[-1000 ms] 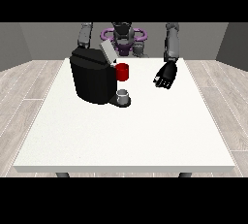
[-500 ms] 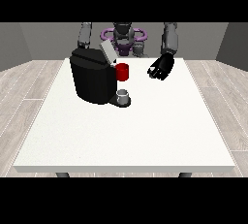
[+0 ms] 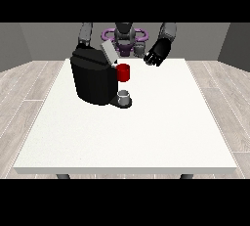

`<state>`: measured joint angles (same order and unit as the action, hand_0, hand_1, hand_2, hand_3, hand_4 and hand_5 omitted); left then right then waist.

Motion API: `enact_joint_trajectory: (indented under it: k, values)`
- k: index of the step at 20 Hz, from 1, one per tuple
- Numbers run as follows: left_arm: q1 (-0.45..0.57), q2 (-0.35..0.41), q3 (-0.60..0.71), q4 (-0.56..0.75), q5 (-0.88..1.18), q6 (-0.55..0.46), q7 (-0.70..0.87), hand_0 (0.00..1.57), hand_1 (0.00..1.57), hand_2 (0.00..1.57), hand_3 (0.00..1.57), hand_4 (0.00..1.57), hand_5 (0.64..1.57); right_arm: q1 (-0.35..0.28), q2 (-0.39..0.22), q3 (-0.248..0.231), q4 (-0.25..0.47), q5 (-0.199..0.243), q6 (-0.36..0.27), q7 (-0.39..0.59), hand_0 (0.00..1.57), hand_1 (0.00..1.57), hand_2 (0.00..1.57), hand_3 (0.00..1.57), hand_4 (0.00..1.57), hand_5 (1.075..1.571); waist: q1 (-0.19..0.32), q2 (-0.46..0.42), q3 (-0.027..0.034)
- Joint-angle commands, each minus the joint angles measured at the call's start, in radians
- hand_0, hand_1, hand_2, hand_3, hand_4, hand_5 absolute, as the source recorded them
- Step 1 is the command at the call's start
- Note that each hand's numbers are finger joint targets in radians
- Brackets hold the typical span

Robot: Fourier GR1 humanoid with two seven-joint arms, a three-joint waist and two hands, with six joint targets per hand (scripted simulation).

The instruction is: Insert the coffee pod into the coffee machine and close the lid

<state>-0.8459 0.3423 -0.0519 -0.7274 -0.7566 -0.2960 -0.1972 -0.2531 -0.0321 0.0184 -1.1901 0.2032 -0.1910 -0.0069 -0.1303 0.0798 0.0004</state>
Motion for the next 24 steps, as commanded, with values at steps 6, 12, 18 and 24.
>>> enact_joint_trajectory:
  k: [6,12,18,24]
  values:
    - [-0.135,-0.004,0.08,-0.024,0.057,-0.12,0.084,1.38,1.38,1.4,1.38,0.52,1.571,0.008,0.024,0.021,-0.011,-0.001,0.014,0.002,0.0,0.0,0.0,0.0,0.0,1.571,-0.039,-0.032,-0.0003]
    - [-0.251,0.046,0.159,0.025,0.086,-0.141,0.138,1.2,1.2,1.24,1.26,0.49,1.571,-0.073,0.031,0.046,-0.097,-0.019,-0.007,0.039,0.0,0.0,0.0,0.0,0.0,1.571,-0.115,0.028,-0.0006]
    - [-0.328,0.095,0.154,0.023,0.053,-0.14,0.141,1.2,1.2,1.27,1.26,0.49,1.571,-0.134,-0.013,-0.015,-0.111,-0.027,0.022,0.031,0.0,0.0,0.0,0.0,0.0,1.571,-0.141,0.103,-0.0003]
    - [-0.384,0.112,0.169,0.041,0.052,-0.152,0.152,1.27,1.27,1.3,1.26,0.47,1.571,-0.135,-0.03,-0.033,-0.122,-0.04,0.034,0.017,0.0,0.0,0.0,0.0,0.26,1.571,-0.178,0.14,-0.0001]
